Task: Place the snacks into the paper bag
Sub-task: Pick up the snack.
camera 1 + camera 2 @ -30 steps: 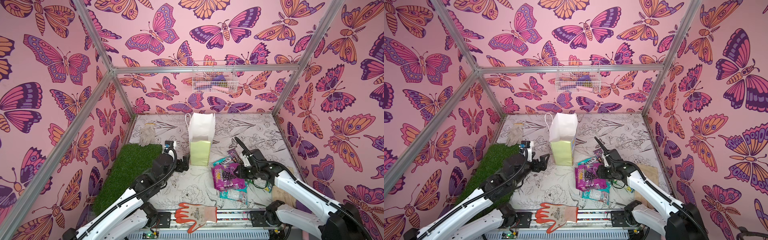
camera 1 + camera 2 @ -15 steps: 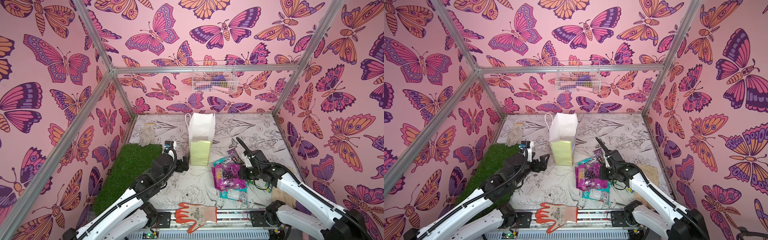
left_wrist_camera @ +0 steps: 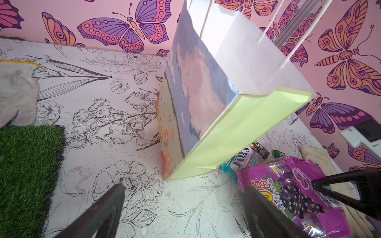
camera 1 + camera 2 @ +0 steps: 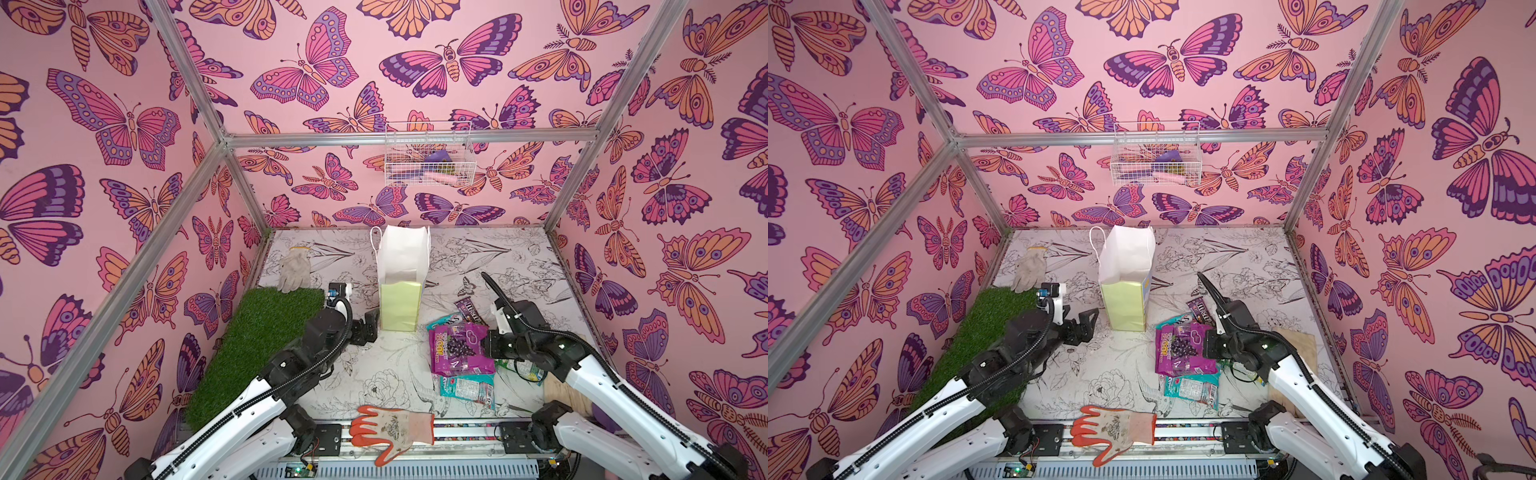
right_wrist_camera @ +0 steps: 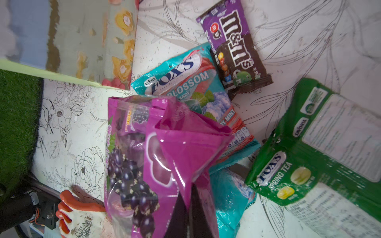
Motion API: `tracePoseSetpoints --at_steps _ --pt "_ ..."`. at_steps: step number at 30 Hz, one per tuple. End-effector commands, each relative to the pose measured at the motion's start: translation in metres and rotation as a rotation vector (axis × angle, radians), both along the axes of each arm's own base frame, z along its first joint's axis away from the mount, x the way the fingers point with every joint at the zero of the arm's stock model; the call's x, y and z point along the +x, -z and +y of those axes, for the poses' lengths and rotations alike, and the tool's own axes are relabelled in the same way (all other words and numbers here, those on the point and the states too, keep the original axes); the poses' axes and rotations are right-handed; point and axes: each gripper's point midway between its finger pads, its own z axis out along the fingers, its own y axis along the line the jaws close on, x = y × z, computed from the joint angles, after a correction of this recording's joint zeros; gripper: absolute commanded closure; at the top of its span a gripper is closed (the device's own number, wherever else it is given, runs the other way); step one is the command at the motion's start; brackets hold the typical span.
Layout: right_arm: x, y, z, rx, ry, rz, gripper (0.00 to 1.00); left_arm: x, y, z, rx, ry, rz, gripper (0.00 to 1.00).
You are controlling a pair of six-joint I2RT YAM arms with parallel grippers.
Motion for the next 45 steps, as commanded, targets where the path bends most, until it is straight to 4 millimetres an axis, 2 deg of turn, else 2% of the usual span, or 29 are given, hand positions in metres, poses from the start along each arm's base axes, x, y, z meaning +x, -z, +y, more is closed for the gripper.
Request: tracePoseSetpoints --at_steps 1,21,29,38,45 --pt "0.010 -0.029 -0.004 -0.012 0.015 -0.104 1.00 -0.004 0.005 0.001 -0.002 0.001 0.009 0.08" --pt "0.017 -0.078 -0.019 -0.047 0.046 -0.253 1.00 -0.003 0.005 0.001 0.000 -0.002 0.009 0.08" --pt "0.024 -0.111 -0.030 -0.083 0.075 -0.346 1.00 -0.004 0.004 0.001 -0.007 -0.001 0.007 0.08" --pt "0.032 -0.138 -0.027 -0.083 0.065 -0.404 1.00 -0.005 0.002 0.003 -0.012 -0.002 -0.001 0.08" --pt "0.038 -0.171 -0.030 -0.085 0.078 -0.478 1.00 -0.004 0.002 0.003 -0.004 -0.003 -0.003 0.08"
